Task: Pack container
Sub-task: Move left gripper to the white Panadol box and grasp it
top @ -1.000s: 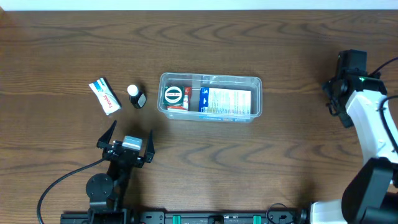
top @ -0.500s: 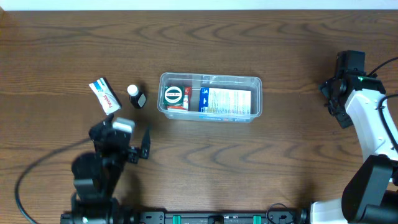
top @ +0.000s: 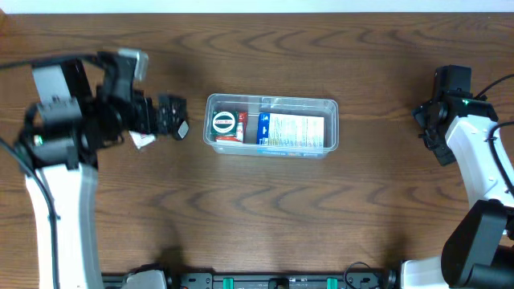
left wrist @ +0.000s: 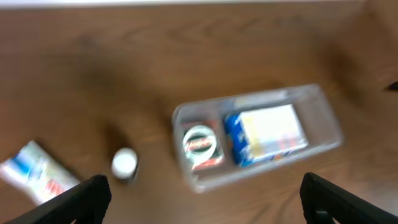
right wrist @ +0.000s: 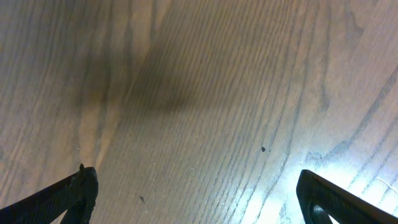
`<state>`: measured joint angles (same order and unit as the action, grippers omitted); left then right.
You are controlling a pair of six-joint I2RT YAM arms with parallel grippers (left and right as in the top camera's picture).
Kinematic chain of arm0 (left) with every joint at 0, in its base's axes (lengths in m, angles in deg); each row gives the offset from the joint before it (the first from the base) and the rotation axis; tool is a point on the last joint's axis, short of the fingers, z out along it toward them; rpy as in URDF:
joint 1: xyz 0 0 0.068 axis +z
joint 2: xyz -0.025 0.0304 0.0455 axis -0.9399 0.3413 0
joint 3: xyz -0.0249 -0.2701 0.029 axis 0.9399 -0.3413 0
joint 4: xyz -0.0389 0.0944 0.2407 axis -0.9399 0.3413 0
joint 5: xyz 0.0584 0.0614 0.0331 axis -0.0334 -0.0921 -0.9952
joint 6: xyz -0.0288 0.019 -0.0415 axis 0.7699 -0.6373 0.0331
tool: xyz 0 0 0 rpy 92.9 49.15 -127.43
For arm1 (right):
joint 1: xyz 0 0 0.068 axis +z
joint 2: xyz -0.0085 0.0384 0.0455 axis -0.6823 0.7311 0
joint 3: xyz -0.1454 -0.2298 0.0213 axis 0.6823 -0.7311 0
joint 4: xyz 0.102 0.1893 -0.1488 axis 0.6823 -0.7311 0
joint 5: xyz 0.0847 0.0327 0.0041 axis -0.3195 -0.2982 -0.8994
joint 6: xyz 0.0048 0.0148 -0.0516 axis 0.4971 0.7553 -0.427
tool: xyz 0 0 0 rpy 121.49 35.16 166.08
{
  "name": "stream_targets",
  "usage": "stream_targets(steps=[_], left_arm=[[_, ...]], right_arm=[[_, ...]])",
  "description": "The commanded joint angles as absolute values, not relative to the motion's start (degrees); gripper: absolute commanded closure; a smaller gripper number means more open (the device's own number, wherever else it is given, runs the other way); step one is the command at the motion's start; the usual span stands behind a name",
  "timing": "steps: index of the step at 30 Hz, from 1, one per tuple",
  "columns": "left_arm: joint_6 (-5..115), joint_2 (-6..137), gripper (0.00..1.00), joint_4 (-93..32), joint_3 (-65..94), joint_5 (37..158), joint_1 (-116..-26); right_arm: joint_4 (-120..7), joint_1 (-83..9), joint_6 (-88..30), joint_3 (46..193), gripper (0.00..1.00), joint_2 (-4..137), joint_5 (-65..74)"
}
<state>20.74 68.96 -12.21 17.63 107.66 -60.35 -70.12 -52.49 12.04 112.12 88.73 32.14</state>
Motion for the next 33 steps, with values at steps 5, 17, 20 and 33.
stream_targets(steps=[5, 17, 20, 33], left_arm=[[21.24, 74.66, 0.02, -12.87, 20.72, 110.35, -60.04], [40.43, 85.61, 0.02, -17.94, 20.72, 75.35, -60.00], [48.98, 88.95, 0.02, -18.51, 20.72, 72.32, -58.93], [56.08, 103.01, 0.02, -17.89, 20.69, 80.34, -53.24]], right_arm=[[-70.25, -52.82, 12.85, 112.16, 0.01, 89.04, 32.60], [-70.25, -52.80, 12.85, 112.16, 0.01, 89.04, 32.62], [-70.25, -52.82, 12.85, 112.16, 0.01, 89.04, 32.62], [-70.25, -52.82, 12.85, 112.16, 0.01, 89.04, 32.62]])
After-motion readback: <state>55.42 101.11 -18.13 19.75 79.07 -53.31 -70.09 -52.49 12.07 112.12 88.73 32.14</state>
